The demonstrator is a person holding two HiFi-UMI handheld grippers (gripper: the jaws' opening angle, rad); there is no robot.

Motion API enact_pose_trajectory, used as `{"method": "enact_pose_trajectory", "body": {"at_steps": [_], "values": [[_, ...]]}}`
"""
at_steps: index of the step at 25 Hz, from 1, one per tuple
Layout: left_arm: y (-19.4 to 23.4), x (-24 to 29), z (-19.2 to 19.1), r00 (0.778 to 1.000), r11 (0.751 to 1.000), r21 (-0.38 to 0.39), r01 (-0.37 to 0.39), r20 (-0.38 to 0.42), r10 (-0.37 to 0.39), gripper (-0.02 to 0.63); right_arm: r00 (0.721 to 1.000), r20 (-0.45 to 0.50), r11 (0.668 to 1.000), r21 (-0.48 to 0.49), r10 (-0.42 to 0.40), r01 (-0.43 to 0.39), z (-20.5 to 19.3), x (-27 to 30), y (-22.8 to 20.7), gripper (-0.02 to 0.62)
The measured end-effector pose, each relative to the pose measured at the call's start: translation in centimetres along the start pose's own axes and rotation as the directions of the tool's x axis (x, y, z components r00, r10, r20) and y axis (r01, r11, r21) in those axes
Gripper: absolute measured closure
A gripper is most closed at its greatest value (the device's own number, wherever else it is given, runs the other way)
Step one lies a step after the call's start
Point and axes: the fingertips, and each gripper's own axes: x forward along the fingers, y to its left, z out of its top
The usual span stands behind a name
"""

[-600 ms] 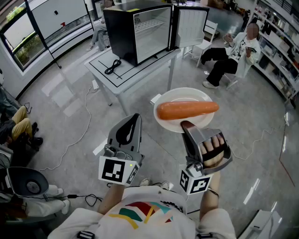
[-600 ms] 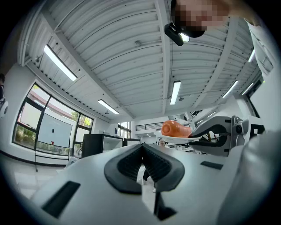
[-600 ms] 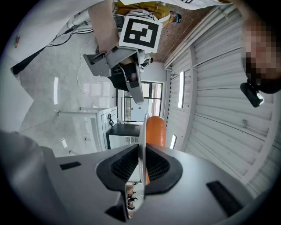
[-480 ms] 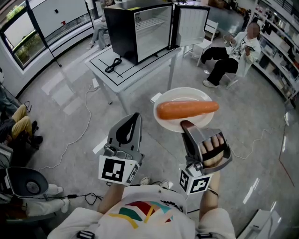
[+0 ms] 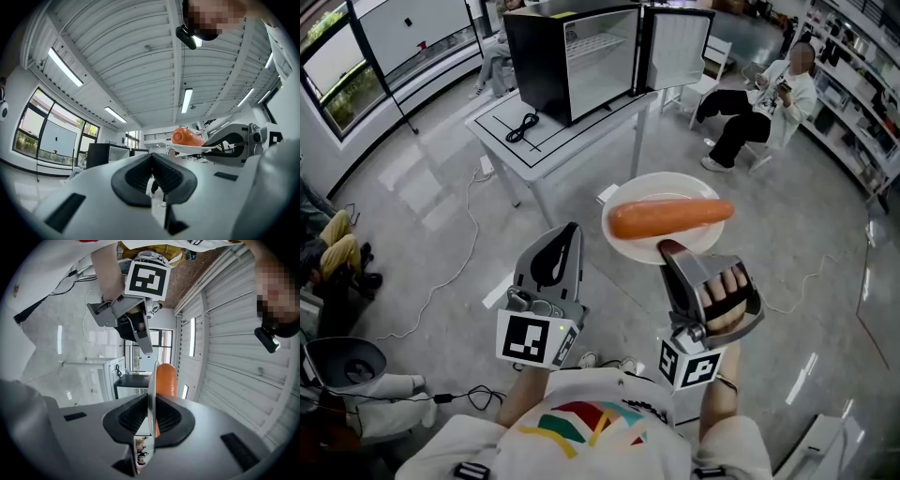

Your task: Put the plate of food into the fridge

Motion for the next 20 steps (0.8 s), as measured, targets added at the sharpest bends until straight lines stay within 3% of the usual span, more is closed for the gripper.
{"method": "enact_pose_trajectory", "body": {"at_steps": [20], "values": [[-2.0,-0.5,0.9,1.0,1.0,0.017,-0.018,0.007,0.018,0.6,1.0,0.019,1.0,0.005,-0.001,0.001,-0.9,-1.6,-0.3,0.557]]}}
